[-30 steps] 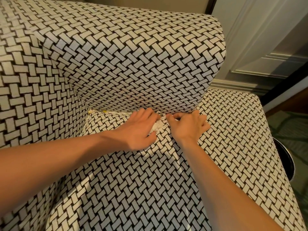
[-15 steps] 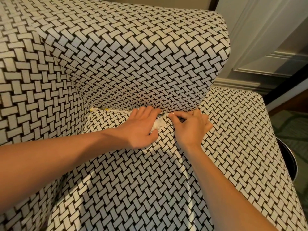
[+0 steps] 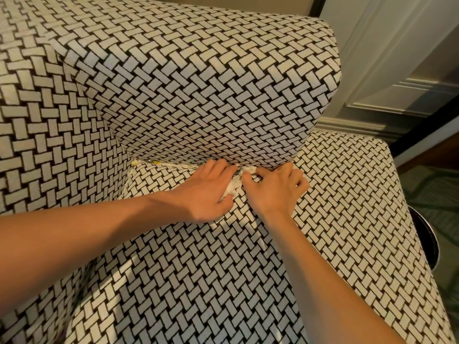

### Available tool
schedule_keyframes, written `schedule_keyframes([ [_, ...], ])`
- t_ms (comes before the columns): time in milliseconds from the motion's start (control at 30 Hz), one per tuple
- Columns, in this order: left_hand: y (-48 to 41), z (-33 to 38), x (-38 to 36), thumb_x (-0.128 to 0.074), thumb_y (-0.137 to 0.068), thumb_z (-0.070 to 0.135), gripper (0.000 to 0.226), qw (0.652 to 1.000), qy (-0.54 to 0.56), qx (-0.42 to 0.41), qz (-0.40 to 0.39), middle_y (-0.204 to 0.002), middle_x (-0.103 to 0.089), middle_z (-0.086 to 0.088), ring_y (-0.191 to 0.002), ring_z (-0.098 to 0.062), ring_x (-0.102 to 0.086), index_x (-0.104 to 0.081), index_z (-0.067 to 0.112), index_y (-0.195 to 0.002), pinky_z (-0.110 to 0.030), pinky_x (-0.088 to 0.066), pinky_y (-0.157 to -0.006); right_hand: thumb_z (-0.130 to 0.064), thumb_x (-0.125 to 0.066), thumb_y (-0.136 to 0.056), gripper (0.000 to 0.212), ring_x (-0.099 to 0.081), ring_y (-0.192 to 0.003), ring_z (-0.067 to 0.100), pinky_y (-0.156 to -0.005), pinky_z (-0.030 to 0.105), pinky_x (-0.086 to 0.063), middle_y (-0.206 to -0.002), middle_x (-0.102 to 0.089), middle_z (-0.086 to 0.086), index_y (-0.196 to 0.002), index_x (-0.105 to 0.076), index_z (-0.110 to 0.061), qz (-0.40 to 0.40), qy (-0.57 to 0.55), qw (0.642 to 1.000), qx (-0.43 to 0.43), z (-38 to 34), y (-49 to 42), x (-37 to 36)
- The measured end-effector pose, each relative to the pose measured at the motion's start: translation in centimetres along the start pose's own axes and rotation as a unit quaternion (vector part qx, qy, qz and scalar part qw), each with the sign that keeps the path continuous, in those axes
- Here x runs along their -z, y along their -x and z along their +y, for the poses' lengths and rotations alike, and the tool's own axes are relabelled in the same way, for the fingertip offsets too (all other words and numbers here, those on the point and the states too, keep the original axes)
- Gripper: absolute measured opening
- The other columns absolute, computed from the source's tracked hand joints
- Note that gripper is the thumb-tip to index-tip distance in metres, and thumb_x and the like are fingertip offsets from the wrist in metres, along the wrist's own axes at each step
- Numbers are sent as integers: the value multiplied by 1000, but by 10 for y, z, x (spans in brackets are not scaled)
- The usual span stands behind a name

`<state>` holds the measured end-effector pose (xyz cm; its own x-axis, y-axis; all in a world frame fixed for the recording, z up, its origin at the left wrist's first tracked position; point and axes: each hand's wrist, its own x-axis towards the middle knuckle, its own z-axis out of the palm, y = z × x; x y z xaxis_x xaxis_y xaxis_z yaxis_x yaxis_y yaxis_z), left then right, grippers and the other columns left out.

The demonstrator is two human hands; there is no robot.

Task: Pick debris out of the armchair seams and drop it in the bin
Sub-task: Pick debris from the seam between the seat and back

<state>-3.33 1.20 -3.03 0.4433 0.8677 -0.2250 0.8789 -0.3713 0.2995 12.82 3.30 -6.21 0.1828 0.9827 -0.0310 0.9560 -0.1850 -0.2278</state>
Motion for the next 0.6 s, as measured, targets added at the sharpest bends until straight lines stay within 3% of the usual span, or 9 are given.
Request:
schedule_keyframes([
  [333, -1, -2, 0, -37, -100, 41, 64, 1000, 1, -8, 3, -136, -31, -1, -120, -15, -28, -18, 14, -155, -36, -32, -110, -59, -41, -98, 42, -38, -104, 27, -100, 45, -27, -99, -45, 1, -106, -75, -35, 71, -50, 995, 39, 7, 5, -8],
  [467, -2, -3, -1, -39, -98, 40, 67, 1000, 16, -7, 5, -136, -32, 0, -120, -15, -28, -14, 16, -156, -37, -33, -110, -54, -49, -98, 35, -36, -101, 19, -98, 40, -28, -96, -43, -6, -105, -76, -33, 95, -129, 984, 75, 9, 10, -7],
  [600, 0, 1, 2, -42, -98, 37, 70, 1000, 24, 2, 7, -139, -31, -2, -121, -15, -25, -11, 14, -157, -36, -27, -111, -47, -55, -96, 31, -45, -104, 15, -103, 44, -35, -100, -57, -11, -101, -78, -28, 98, -210, 965, 119, 14, 15, -7],
])
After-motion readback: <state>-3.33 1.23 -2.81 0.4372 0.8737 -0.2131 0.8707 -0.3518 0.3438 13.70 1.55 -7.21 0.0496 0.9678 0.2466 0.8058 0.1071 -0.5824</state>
